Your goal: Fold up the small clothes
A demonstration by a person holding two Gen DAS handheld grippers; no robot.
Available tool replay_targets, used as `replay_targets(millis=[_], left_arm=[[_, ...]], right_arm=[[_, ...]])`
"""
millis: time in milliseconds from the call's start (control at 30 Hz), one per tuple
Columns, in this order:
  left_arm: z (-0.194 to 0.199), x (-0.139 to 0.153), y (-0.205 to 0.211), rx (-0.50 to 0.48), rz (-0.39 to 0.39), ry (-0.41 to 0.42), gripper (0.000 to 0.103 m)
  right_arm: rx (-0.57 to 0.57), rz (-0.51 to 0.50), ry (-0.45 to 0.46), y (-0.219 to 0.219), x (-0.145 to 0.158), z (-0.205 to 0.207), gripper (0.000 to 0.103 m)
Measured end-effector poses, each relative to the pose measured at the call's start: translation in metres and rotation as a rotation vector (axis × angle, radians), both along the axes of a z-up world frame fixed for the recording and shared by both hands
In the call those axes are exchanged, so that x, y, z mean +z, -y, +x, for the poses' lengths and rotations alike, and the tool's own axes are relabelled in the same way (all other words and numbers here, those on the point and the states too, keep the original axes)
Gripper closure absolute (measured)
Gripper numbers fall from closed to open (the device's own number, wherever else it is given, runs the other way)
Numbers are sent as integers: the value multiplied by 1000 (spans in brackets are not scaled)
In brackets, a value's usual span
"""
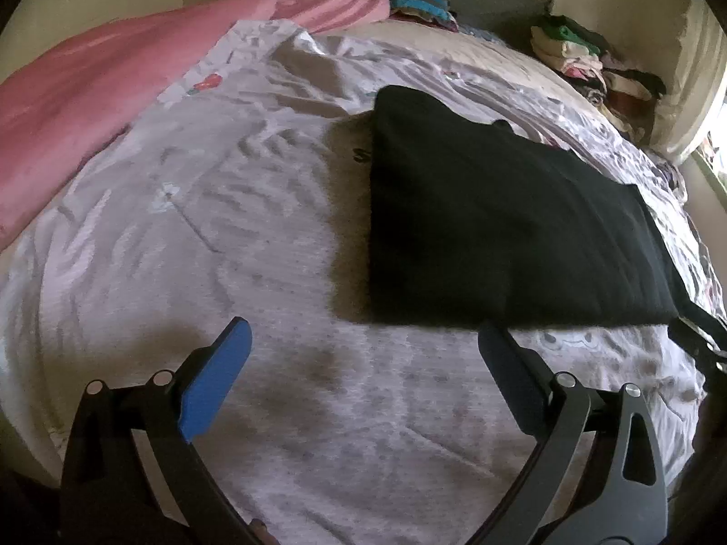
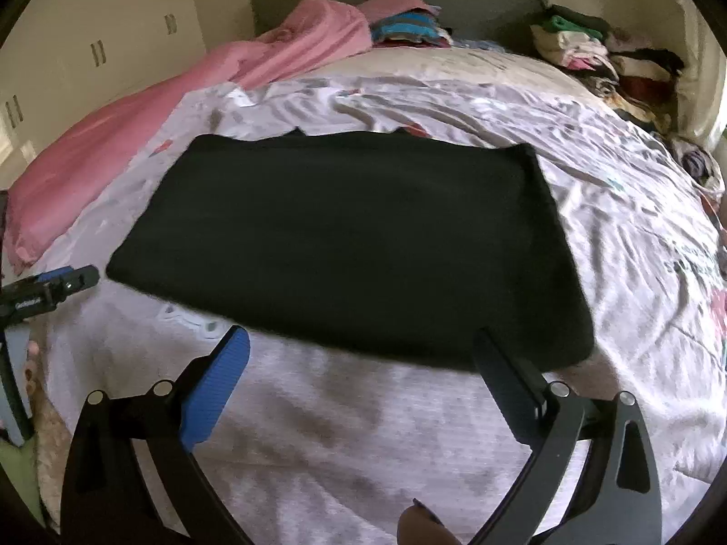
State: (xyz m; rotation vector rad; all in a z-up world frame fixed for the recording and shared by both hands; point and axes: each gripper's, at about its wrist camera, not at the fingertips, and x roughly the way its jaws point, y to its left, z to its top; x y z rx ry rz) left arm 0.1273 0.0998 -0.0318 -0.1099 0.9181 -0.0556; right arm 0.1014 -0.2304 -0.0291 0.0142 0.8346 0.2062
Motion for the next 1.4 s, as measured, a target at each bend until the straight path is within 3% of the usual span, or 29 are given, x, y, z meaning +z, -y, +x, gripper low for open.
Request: replay_targets(millis=[833, 1400], left_arm=[[12, 17, -48, 117, 33, 38, 10], [46, 18, -50, 110, 77, 22, 10]], right_arm=[[261, -130, 91, -124, 10, 16, 4], [376, -275, 130, -190, -15, 29, 4]])
